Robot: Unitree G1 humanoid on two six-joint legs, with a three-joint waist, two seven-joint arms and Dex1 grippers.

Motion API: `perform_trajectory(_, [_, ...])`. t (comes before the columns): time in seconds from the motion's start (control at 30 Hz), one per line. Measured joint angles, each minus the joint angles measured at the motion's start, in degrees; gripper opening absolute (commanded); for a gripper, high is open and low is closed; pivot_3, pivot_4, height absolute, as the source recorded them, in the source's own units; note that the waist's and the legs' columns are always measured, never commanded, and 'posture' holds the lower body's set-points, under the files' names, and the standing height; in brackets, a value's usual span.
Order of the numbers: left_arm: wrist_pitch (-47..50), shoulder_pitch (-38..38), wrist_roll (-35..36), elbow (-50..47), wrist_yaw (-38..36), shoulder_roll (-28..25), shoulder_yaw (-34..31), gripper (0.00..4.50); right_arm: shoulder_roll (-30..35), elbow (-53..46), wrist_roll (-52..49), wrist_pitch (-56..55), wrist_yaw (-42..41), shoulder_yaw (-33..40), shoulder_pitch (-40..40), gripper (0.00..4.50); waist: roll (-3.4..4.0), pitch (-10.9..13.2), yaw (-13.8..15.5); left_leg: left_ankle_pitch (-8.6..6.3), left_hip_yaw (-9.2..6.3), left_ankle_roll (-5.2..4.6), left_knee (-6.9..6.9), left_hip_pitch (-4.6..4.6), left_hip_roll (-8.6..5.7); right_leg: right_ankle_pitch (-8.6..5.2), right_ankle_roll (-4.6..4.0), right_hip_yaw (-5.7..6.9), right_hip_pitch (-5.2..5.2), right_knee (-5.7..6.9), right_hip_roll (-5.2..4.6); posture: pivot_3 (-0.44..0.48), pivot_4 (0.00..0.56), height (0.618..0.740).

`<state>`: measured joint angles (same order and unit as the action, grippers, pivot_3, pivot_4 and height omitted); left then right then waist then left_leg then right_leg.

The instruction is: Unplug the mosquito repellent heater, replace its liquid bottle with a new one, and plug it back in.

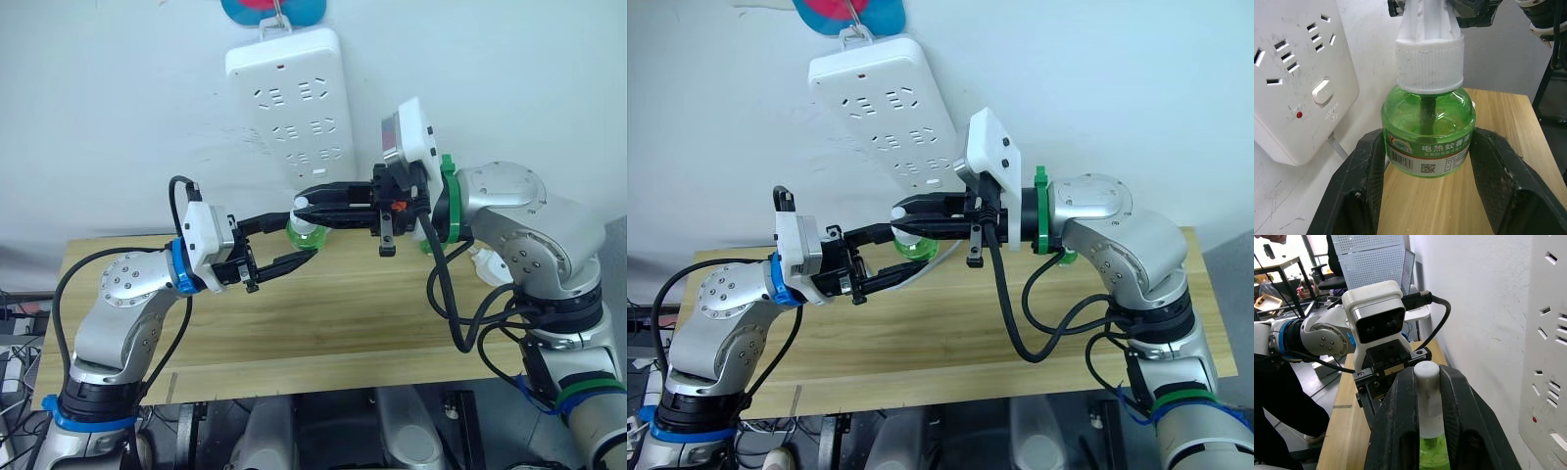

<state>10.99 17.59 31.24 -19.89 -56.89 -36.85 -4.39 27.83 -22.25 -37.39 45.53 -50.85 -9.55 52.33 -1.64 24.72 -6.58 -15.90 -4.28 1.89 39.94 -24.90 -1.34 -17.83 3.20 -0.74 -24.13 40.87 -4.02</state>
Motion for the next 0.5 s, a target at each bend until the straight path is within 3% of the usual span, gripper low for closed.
perform_trajectory(0.5, [1.1,-0.6,0.2,0.0,-0.5,-0.1,0.0,2.23,0.2,0.0,0.0,-0.1,-1.1,0.0,0.0,0.27,0.0,0.0,0.0,0.0,0.0,0.0,0.0,0.0,0.0,0.0,0.0,0.0,0.0,0.0,0.0,-0.201,0.366,0.74])
